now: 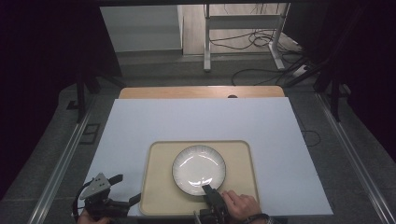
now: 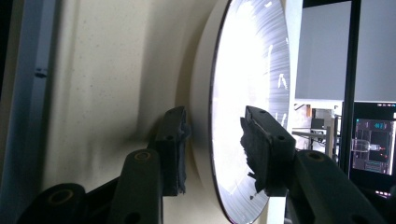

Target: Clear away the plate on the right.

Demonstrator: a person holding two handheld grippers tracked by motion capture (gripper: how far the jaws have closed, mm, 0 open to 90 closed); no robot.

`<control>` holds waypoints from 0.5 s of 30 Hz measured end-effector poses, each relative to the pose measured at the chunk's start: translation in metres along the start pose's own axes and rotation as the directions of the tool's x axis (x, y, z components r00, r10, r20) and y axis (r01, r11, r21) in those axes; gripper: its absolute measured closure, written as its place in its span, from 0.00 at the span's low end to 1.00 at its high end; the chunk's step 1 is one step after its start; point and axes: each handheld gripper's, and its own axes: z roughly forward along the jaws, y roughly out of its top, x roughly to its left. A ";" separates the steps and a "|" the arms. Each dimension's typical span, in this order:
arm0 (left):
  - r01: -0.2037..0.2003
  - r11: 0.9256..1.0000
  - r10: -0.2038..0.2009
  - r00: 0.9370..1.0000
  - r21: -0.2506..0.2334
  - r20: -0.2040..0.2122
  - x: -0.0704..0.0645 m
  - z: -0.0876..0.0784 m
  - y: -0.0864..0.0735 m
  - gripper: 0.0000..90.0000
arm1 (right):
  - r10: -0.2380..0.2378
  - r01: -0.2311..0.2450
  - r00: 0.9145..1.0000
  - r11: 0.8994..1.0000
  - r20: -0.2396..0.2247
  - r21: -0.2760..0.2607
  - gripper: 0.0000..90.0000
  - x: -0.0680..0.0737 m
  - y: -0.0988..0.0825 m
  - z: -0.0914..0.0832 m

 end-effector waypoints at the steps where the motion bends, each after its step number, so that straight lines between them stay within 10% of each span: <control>1: 0.000 1.000 0.000 1.000 0.000 0.000 0.000 0.000 0.000 0.00 | 0.001 -0.001 1.000 1.000 0.002 -0.004 0.64 -0.001 0.000 -0.001; 15: 0.000 1.000 0.000 1.000 0.001 -0.001 0.000 0.000 0.000 0.00 | 0.109 -0.109 0.994 0.993 -0.017 -0.040 0.57 -0.011 -0.005 -0.012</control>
